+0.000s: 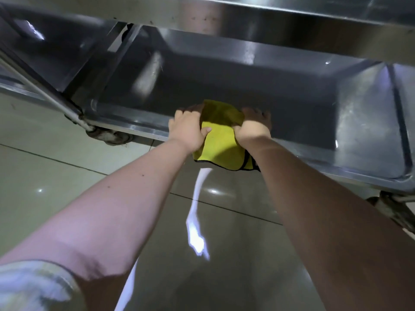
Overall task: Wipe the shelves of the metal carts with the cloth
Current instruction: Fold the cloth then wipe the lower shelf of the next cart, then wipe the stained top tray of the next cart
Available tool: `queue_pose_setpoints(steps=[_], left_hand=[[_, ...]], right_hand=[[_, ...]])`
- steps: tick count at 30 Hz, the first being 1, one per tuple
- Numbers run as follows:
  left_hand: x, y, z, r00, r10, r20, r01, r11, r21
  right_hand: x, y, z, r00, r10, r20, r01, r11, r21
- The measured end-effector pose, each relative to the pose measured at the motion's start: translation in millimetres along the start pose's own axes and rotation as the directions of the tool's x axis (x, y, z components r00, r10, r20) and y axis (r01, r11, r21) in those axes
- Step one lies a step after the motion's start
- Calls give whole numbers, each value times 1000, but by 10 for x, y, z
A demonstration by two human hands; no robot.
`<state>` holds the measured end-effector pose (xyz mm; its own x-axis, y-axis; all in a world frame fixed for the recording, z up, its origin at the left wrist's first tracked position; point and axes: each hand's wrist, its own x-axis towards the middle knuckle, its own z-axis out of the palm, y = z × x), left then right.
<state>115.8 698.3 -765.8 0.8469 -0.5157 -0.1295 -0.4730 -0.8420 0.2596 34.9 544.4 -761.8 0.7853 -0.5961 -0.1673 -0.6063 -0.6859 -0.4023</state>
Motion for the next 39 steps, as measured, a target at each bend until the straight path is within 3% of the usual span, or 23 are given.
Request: queue_pose_setpoints(steps=[4, 7, 10, 13, 16, 18, 22, 24, 28, 34, 39], left_hand=[[-63, 88, -147, 997, 76, -26, -78, 991, -105], [-166, 65, -380, 980, 189, -68, -190, 982, 0], [-439, -74, -603, 952, 270, -146, -272, 962, 12], [-873, -207, -909, 960, 241, -142, -256, 961, -105], [-1284, -291, -1428, 970, 173, -171, -203, 962, -181], [-1538, -355, -1909, 973, 118, -199, -169, 952, -257], [-1967, -422, -2946, 971, -28, -238, -69, 918, -390], [-2140, -401, -3511, 961, -93, -262, -20, 916, -400], [-2417, -245, -4788, 948, -98, -304, -56, 887, -459], [-2890, -84, -6731, 940, -200, -275, -17, 780, -625], [-3480, -129, -8248, 893, -222, -392, -64, 799, -598]], right_hand=[[-384, -89, -96, 994, -63, -91, 87, 953, 290], [-707, -180, -250, 973, -172, -152, 220, 889, 401], [-929, -237, -416, 945, -268, -188, 318, 884, 342], [-1087, -412, -673, 957, -284, -63, 291, 939, 182], [-1319, -692, -979, 876, -469, 114, 471, 882, 3], [-1545, -951, -1244, 828, -539, 157, 547, 837, -6], [-1926, -1606, -2013, 806, -573, 146, 568, 819, 77], [-2086, -1954, -2483, 799, -593, 101, 572, 801, 174], [-2405, -2635, -3518, 829, -558, -41, 540, 781, 313], [-2885, -3733, -5189, 742, -642, -193, 669, 694, 266], [-3225, -4718, -6419, 637, -756, -150, 759, 582, 292]])
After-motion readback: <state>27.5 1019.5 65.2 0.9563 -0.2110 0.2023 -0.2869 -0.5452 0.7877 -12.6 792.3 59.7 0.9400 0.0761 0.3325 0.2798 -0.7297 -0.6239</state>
